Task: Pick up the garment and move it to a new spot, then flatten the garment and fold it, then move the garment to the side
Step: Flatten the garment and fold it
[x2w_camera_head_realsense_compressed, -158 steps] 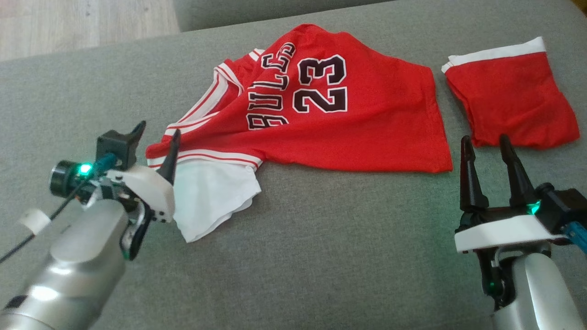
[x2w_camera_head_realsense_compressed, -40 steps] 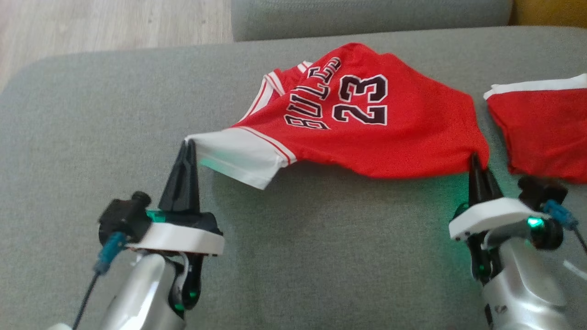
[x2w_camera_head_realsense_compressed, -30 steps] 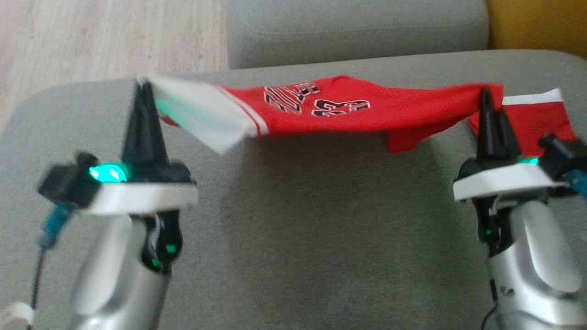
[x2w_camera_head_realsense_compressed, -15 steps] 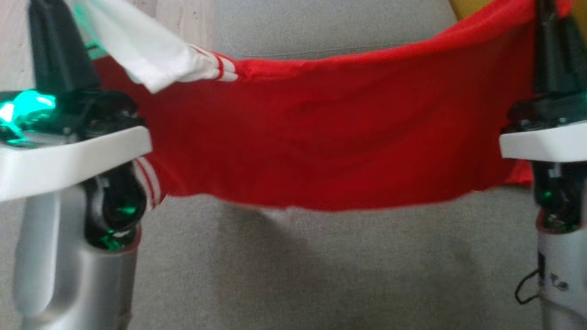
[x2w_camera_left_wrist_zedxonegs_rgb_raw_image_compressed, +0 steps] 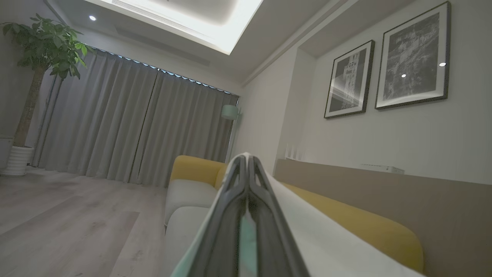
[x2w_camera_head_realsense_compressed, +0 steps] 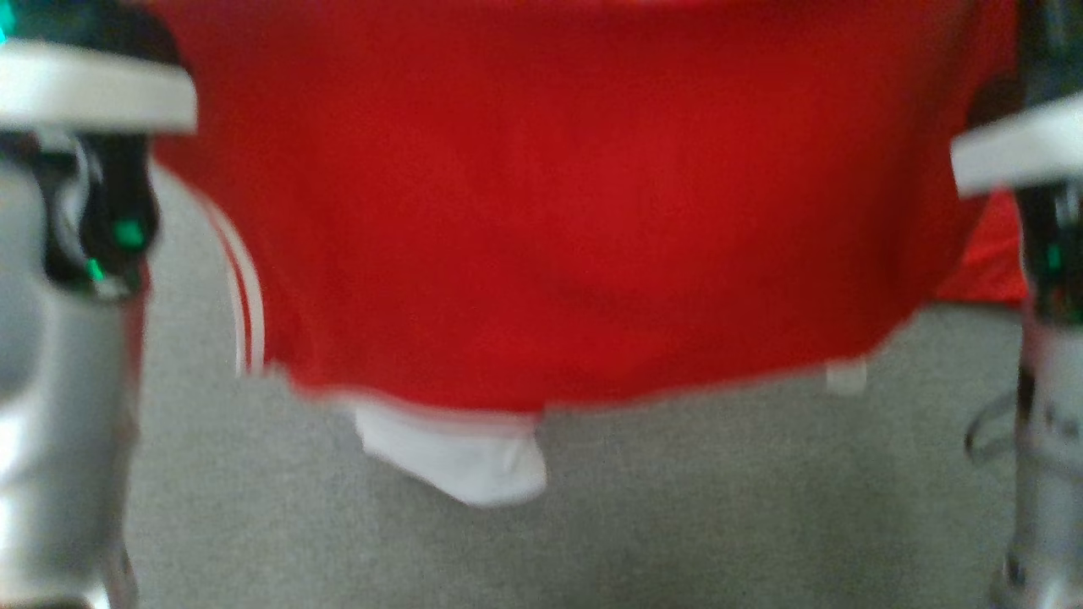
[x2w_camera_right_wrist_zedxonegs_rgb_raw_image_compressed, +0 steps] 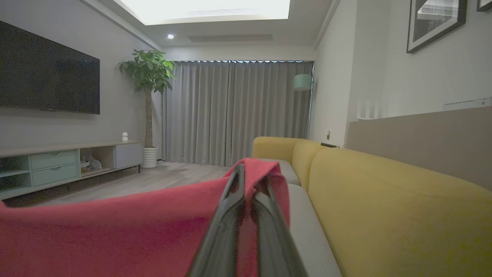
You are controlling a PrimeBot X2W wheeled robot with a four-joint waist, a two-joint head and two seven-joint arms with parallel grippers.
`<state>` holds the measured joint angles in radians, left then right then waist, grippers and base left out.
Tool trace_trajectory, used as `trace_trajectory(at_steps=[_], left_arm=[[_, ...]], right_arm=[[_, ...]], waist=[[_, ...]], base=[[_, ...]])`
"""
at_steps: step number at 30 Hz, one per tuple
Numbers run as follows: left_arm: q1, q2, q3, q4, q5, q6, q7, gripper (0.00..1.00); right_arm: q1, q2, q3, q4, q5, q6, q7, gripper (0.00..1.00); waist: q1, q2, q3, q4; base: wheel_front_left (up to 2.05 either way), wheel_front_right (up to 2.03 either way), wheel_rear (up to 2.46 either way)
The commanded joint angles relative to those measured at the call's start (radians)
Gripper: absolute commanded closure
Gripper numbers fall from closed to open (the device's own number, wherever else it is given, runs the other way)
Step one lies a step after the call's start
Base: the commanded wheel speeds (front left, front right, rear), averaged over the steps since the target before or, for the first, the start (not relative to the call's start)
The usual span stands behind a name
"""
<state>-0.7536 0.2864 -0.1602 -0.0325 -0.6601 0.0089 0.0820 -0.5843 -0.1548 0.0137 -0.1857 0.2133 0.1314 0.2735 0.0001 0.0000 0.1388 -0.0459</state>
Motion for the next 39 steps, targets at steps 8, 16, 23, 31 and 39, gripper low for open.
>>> trace_trajectory(at_steps=[8,16,23,31,39], left_arm=[[-0.490,0.068,-0.001,0.409,0.074,-0.087,-0.078,1.00],[-0.732,0.068,-0.057,0.646,0.137,-0.123,-0.224,1.00],[-0.692,0.039,-0.157,0.775,0.143,-0.138,-0.307,1.00],[-0.410,0.033,-0.299,0.811,0.089,-0.139,-0.340,1.00],[-0.136,0.113,-0.443,0.715,0.004,-0.139,-0.343,1.00]], right_arm=[[-0.551,-0.011,0.058,0.453,-0.026,-0.001,-0.143,1.00],[-0.810,0.009,0.010,0.797,-0.096,-0.001,-0.407,1.00],[-0.778,0.010,0.062,1.031,-0.110,-0.001,-0.498,1.00],[-0.598,-0.029,0.193,1.253,-0.087,-0.001,-0.471,1.00],[-0.467,-0.085,0.387,1.307,0.039,-0.001,-0.388,1.00]], waist=[[-0.0001,0.0000,0.251,0.014],[-0.0001,0.0000,0.290,0.034],[-0.0001,0.0000,0.285,0.064],[-0.0001,0.0000,0.232,0.096],[-0.0001,0.0000,0.154,0.104]], base=[[0.00,0.00,0.00],[0.00,0.00,0.00],[0.00,0.00,0.00],[0.00,0.00,0.00],[0.00,0.00,0.00]])
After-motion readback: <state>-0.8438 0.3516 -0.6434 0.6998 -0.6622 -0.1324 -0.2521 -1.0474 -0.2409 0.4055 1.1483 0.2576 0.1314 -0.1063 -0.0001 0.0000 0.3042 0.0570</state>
